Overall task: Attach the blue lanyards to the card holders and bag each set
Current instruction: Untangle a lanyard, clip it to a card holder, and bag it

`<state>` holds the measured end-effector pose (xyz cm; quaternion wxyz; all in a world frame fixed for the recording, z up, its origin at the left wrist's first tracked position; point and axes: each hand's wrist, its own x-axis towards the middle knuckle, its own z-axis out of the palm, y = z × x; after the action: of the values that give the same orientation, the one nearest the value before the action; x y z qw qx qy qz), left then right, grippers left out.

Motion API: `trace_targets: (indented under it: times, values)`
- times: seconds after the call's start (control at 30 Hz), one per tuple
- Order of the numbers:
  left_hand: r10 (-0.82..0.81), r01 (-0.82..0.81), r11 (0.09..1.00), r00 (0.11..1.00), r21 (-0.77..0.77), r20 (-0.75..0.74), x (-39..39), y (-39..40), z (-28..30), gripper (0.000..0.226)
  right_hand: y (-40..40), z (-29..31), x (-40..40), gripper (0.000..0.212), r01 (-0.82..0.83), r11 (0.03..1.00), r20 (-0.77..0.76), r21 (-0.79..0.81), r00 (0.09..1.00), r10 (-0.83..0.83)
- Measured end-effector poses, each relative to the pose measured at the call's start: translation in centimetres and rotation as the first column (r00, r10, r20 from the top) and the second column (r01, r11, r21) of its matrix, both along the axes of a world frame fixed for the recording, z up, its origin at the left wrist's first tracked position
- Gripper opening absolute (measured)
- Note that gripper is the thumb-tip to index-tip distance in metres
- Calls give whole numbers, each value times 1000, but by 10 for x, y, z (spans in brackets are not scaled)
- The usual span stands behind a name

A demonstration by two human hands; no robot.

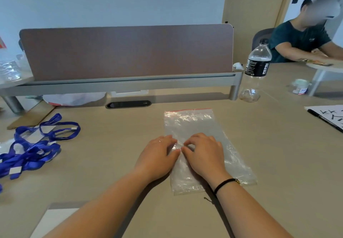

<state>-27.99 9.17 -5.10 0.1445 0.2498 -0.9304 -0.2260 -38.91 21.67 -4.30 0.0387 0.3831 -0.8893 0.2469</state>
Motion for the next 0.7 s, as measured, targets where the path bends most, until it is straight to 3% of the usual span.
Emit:
trace_targets:
  times: [0.2, 0.3, 0.47, 0.53, 0.6, 0.7]
  values:
    - [63, -48, 991, 992, 128, -113, 6, 6, 6, 48, 1, 4, 0, 23, -10, 998, 26, -60, 1000, 11]
    - [144, -86, 960, 968, 268, -205, 7, 6, 6, 57, 1, 5, 0, 25, -10, 997, 24, -72, 1000, 12]
    - [261, -87, 870, 916, 485, -304, 8, 10, 15, 56, 0, 9, 6, 13, -52, 957, 90, -287, 993, 81]
    - [361, -78, 758, 877, 647, -317, 4, 10, 24, 61, 0, 12, 11, 7, -90, 931, 132, -353, 981, 144]
    - [484, -37, 562, 825, 826, -292, -2, 10, 33, 67, 0, 14, 17, 6, -143, 911, 174, -386, 959, 224]
    - [621, -42, 335, 761, 941, -187, -10, 3, 47, 83, 0, 13, 25, 6, -243, 887, 173, -392, 928, 330]
